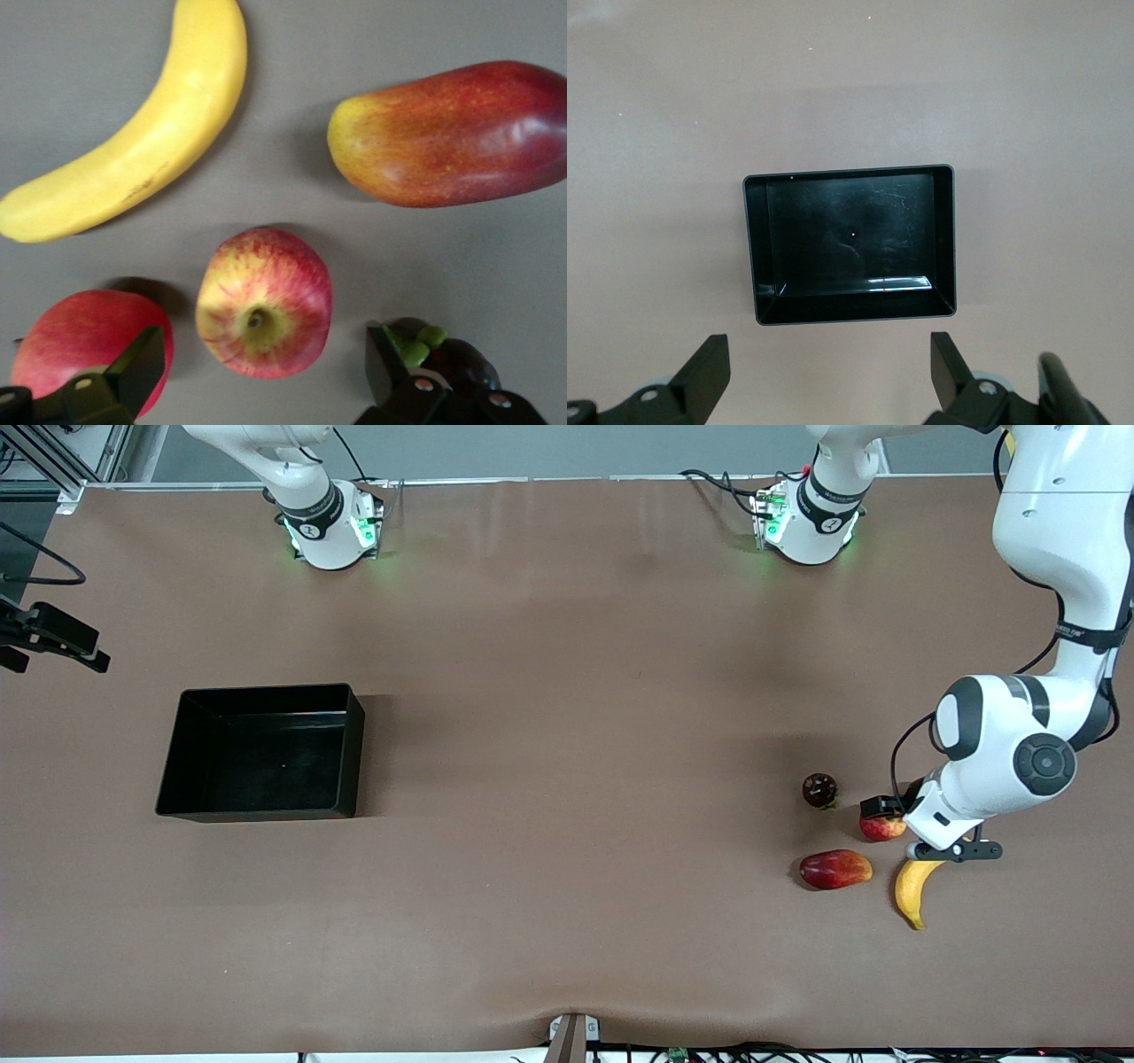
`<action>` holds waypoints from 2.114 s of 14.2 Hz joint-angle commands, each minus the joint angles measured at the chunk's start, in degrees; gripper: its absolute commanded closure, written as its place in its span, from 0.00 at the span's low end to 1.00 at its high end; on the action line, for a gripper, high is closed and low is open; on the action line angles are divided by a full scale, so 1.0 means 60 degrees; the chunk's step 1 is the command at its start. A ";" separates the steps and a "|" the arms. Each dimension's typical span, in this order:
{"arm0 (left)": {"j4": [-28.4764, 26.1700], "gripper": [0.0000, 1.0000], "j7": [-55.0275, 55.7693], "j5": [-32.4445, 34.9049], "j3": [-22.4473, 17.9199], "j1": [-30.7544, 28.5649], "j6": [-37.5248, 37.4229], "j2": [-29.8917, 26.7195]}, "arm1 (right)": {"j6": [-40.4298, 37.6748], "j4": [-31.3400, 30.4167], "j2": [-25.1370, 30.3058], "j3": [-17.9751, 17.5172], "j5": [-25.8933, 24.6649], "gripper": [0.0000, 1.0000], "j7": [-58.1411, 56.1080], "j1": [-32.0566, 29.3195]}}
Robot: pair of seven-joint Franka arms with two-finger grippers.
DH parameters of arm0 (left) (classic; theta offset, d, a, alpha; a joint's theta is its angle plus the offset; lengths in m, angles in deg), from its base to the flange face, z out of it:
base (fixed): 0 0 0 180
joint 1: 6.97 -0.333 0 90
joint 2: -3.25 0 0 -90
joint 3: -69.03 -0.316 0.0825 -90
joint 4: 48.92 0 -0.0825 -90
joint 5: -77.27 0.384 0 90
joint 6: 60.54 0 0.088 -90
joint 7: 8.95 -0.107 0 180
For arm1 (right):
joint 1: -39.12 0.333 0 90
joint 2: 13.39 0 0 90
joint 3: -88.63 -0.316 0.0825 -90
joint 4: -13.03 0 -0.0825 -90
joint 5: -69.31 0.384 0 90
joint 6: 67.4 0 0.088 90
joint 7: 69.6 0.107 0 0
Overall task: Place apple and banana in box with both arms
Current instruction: 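Close the left gripper on the red-yellow apple and lift it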
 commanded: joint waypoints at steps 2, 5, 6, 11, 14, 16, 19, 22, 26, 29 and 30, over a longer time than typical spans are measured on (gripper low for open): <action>0.0051 0.00 -0.0050 0.0193 -0.0003 0.0020 0.0619 0.0448 | 0.0364 0.0135 -0.0102 -0.0002 -0.0066 0.00 0.0080 -0.0047; 0.0051 0.00 -0.0094 0.0208 -0.0018 0.0005 0.0679 0.0478 | 0.0364 0.0135 -0.0102 0.0013 -0.0081 0.00 0.0080 -0.0003; 0.0022 0.00 -0.0109 0.0223 -0.0018 0.0020 0.0679 0.0493 | 0.0350 0.0135 -0.0102 0.0013 -0.0081 0.00 0.0080 -0.0061; -0.0036 1.00 0.0168 0.0384 0.0026 -0.0009 0.0577 0.0304 | 0.0262 0.0077 -0.0233 0.0042 -0.0081 0.00 0.0095 -0.0120; -0.0067 1.00 0.0301 0.0384 0.0084 0.0020 -0.0093 -0.0544 | 0.0262 0.0062 -0.0277 0.0057 -0.0052 0.00 0.0080 -0.0310; -0.0037 1.00 0.0810 0.0384 0.0230 0.0049 -0.0754 -0.1217 | 0.0262 0.0077 -0.0452 0.0057 -0.0037 0.00 0.0095 -0.0311; 0.0225 1.00 0.1326 0.0384 0.0581 0.0122 -0.1442 -0.1966 | -0.0045 0.0047 -0.0672 0.0057 -0.0066 0.00 0.0153 -0.0383; 0.1103 1.00 0.1880 0.0384 0.1224 0.0108 -0.2934 -0.2114 | -0.0645 0.0018 -0.1257 0.0057 -0.0037 0.00 0.0065 -0.0981; 0.1442 1.00 0.3901 0.0413 0.2367 0.0108 -0.3715 -0.2114 | -0.0285 -0.0360 -0.2546 0.0057 -0.0066 0.00 -0.0051 -0.1729; 0.1457 1.00 0.5072 0.0399 0.2808 0.0210 -0.3701 -0.2085 | 0.1983 -0.2217 -0.2519 0.0057 -0.0403 0.00 -0.1498 -0.2169; 0.1457 1.00 0.5366 0.0399 0.2998 0.0225 -0.3686 -0.2071 | 0.2773 -0.2803 -0.2533 0.0042 -0.0403 0.00 -0.1792 -0.2301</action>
